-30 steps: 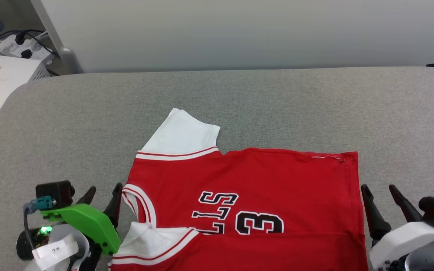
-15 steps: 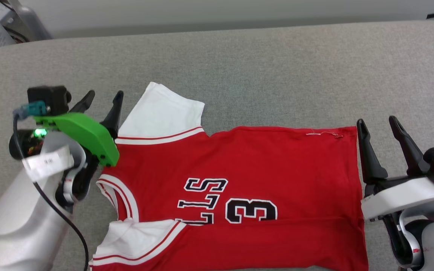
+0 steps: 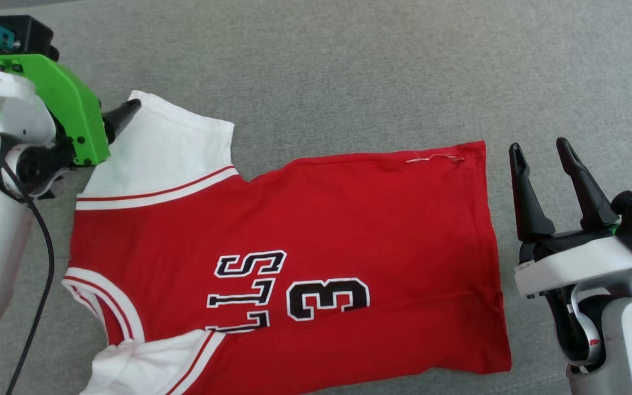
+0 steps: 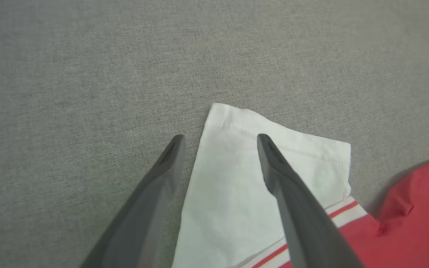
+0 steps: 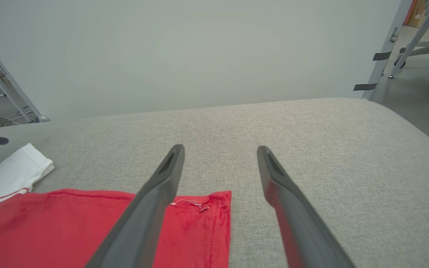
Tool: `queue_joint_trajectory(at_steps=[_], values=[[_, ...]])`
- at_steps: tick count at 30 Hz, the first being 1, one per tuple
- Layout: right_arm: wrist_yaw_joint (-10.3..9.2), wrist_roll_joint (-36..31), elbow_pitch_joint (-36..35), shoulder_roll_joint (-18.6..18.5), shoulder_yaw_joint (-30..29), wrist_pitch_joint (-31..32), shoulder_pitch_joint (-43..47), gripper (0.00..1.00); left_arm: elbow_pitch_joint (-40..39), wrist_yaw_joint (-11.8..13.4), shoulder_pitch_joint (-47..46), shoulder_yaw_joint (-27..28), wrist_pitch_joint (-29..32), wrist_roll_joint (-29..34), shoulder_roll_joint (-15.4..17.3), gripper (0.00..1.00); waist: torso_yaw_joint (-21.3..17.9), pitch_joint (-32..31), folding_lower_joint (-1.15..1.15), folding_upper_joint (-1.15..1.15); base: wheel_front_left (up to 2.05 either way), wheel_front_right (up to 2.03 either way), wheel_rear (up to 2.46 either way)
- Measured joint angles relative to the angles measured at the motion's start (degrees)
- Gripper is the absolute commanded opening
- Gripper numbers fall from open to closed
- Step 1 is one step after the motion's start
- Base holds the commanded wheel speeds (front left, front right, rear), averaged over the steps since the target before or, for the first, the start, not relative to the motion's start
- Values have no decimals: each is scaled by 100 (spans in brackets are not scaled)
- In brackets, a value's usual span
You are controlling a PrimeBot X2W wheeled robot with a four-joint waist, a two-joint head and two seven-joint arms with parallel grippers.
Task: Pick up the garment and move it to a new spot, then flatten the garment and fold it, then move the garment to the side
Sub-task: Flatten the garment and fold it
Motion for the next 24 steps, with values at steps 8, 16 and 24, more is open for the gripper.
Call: queue_joint_trajectory(at_steps=[8,16,24], values=[[-1,191,285,19,38,-193,-67,100,426,-52,-371,-166,742,-11,187,100,-374,358,0,0,0,0,0],[-1,268,461,35,-21,-242,-157,100,537,107,-736,-403,1694,-1,326,18,-561,564,-1,0,0,0,0],[0,474,615,4,-108,-31,-297,100,588,252,-650,-382,1434,-42,213,0,-520,499,-1,0,0,0,0]])
